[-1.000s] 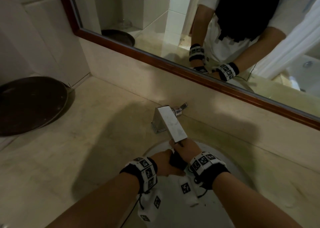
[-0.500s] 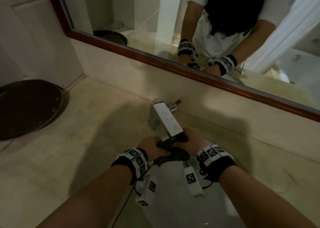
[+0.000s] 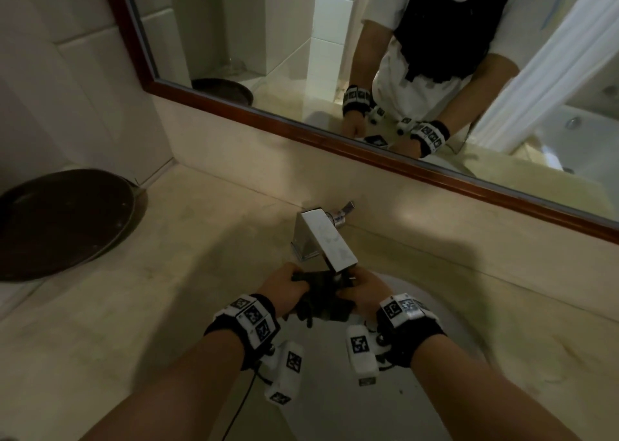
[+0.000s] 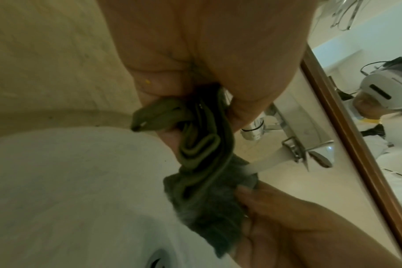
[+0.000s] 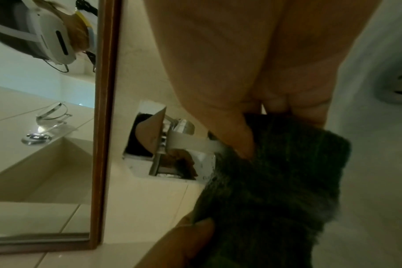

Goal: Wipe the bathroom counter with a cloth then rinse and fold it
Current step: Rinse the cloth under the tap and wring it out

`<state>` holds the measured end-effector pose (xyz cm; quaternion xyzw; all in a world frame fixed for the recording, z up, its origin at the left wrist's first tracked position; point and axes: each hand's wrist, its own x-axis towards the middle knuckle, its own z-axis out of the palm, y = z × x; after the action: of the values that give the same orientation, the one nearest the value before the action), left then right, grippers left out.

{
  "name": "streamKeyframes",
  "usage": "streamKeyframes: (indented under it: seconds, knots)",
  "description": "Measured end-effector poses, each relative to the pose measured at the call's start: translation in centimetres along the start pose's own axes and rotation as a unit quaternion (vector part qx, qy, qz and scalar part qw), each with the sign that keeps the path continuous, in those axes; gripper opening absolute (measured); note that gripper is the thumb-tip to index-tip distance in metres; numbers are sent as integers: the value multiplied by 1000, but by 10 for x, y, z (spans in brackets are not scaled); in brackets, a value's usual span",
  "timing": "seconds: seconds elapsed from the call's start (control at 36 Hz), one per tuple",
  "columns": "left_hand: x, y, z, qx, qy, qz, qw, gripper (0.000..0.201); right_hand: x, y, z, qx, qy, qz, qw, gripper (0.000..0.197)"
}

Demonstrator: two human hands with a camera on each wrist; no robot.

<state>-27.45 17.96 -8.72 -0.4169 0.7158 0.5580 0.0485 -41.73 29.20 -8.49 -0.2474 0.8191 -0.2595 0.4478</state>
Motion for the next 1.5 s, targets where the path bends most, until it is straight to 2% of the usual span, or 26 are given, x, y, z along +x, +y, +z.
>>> streamKeyframes:
  seconds: [0.08, 0.17, 0.22, 0.31, 0.33, 0.39, 0.47, 0.53, 0.61, 0.72, 0.78, 0.89, 0.94, 1.0, 1.08, 1.14, 1.19, 1.25, 1.31, 1.42, 1.5]
  knots:
    - [-3, 2, 3, -57, -13, -5, 998, 22, -3, -2, 9, 104, -18, 17, 994, 39]
    - [-9, 7, 11, -142, -44, -23, 989, 34, -3, 1, 15, 269, -60, 49, 960, 37]
    - [-11, 10, 17, -194, -67, -29, 978, 42, -5, 4, 17, 336, -67, 47, 938, 33]
    - [-15, 10, 21, -211, -100, -5, 972, 46, -8, 8, 18, 375, -72, 24, 924, 53]
    - [-15, 8, 22, -208, -110, 2, 972, 46, -10, 8, 18, 372, -88, 15, 924, 56]
    - [-16, 6, 22, -201, -119, 9, 972, 46, -13, 9, 19, 340, -103, -4, 935, 44]
    - [-10, 1, 24, -111, -61, 44, 991, 42, -15, 11, 19, 336, -84, 3, 938, 20]
    - [-6, -3, 25, -77, -34, 43, 995, 43, -16, 9, 20, 378, -82, 14, 922, 28]
    - [-3, -6, 31, -90, -46, 41, 994, 48, -20, 4, 20, 410, -55, 35, 910, 32]
    - [0, -6, 36, -31, -26, 48, 998, 71, -21, 7, 20, 450, -52, 63, 889, 31]
    - [0, -7, 36, -18, -11, 48, 999, 64, -20, 9, 18, 434, -47, 72, 897, 31]
    - [-2, -4, 34, -13, 9, 90, 996, 27, -20, 10, 12, 332, -1, 101, 938, 40]
    - [-3, -2, 34, -81, 16, 73, 994, 24, -19, 15, 10, 293, 35, 88, 951, 40]
    - [-4, 1, 31, -146, 18, 42, 988, 22, -20, 18, 4, 284, 69, 87, 952, 37]
    - [-2, 4, 28, -223, 5, 9, 975, 21, -17, 17, -9, 247, 111, 132, 954, 29]
    - [-4, 8, 26, -302, -11, -13, 953, 19, -17, 20, -15, 140, 134, 158, 968, 33]
    - [-6, 11, 25, -342, -17, -30, 939, 19, -20, 25, -19, 33, 139, 113, 983, 33]
    - [-8, 13, 26, -369, -22, -38, 928, 20, -27, 26, -19, -16, 133, 68, 989, 40]
    - [-10, 16, 28, -372, -23, -42, 927, 23, -31, 25, -19, -28, 135, 29, 990, 39]
    - [-12, 15, 33, -352, -25, -36, 935, 21, -42, 11, -10, -43, 46, -28, 998, 27]
    - [-12, 11, 32, -308, -19, -15, 951, 17, -44, 13, -6, -39, 83, -43, 995, 22]
